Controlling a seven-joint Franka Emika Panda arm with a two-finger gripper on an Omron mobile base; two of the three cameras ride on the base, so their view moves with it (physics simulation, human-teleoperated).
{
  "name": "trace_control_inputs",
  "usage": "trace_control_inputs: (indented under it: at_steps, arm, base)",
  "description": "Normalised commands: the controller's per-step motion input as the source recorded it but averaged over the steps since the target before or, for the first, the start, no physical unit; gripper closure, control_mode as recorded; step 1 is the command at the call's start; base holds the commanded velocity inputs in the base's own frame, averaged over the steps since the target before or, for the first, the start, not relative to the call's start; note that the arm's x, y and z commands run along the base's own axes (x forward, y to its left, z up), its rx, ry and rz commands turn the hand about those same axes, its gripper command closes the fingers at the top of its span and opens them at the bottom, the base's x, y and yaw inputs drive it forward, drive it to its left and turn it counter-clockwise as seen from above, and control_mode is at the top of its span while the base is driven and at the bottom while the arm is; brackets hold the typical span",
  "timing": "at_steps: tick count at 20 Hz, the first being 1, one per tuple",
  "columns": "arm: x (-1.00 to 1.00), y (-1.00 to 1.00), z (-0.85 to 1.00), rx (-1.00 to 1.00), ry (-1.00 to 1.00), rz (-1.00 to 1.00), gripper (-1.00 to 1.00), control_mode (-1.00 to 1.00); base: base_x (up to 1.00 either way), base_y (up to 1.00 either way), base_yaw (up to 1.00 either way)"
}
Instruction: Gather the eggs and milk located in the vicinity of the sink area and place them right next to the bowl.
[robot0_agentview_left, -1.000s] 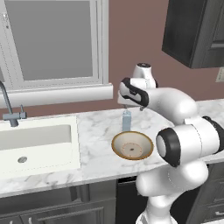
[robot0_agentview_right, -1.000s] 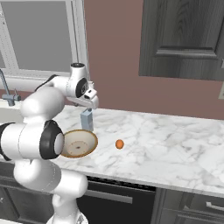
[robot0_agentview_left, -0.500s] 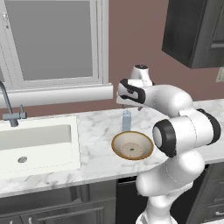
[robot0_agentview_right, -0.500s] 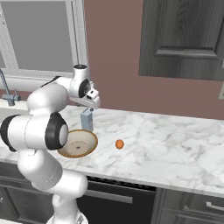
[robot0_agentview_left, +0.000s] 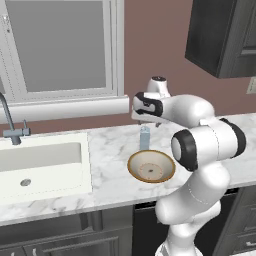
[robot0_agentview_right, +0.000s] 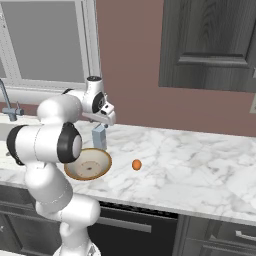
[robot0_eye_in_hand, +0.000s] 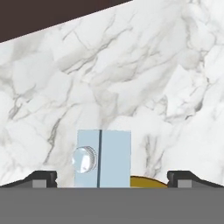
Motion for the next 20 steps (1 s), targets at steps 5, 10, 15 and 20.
trace_control_inputs:
  at_steps: [5,10,15,20]
  arm:
    - [0.0,0.0,-0.06,0.0,0.0,0.0,-1.0,-1.0]
    - [0.0,0.0,-0.02,0.0,0.0,0.0,-1.0,-1.0]
    - [0.0,0.0,-0.07,0.0,0.0,0.0,-1.0,-1.0]
    - [0.0,0.0,-0.16,0.0,0.01,0.0,-1.0,-1.0]
  base:
    - [0.0,0.0,0.0]
    - [0.0,0.0,0.0]
    - [0.0,0.0,0.0]
    - [0.0,0.0,0.0]
